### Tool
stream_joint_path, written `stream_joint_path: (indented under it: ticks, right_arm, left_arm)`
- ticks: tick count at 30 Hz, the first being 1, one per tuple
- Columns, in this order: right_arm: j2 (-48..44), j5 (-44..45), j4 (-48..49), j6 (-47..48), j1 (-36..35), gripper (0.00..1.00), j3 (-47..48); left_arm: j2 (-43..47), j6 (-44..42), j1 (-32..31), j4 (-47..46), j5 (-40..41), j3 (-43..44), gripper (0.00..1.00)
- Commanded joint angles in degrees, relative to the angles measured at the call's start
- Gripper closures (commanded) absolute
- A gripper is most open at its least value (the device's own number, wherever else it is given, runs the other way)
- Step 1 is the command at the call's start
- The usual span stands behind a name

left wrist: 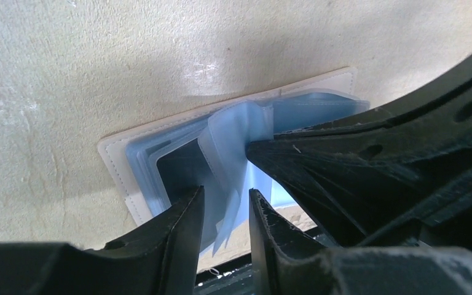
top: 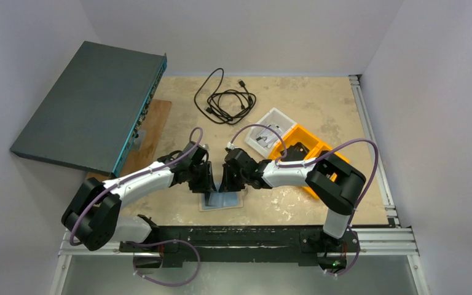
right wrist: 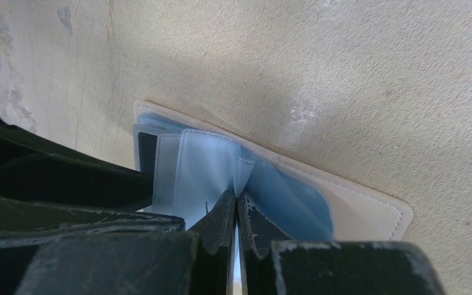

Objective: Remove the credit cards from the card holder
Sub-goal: Remove the credit card from the card holder.

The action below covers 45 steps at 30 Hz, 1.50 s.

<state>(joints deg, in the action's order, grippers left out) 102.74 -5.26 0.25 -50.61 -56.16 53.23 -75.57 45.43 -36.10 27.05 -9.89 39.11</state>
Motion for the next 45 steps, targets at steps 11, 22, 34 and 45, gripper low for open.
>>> stream_joint_path:
  ticks: [11, 22, 34, 45]
  right_arm:
    - [-3.8, 1.2, -3.6, 3.0, 0.5, 0.86, 0.2]
    - [-11.6, 7.4, -12.8, 4.1, 0.6, 0.50, 4.4]
    - [-22.9, 9.8, -13.6, 2.6, 8.2, 0.37, -6.2]
    - [-29.2, 10.9, -15.4, 1.8, 9.6, 0.36, -10.0]
  left_arm:
    - [-2.8, -0.3, -0.2, -3.9, -1.6, -0.6, 1.00]
    - [1.1, -1.0, -0.4, -1.3, -2.2, 1.1, 1.00]
    - [-1.2, 1.0, -5.1, -6.0, -6.1, 4.1, 0.59]
    - [-10.0, 4.3, -7.2, -11.5, -8.8, 8.3, 0.38]
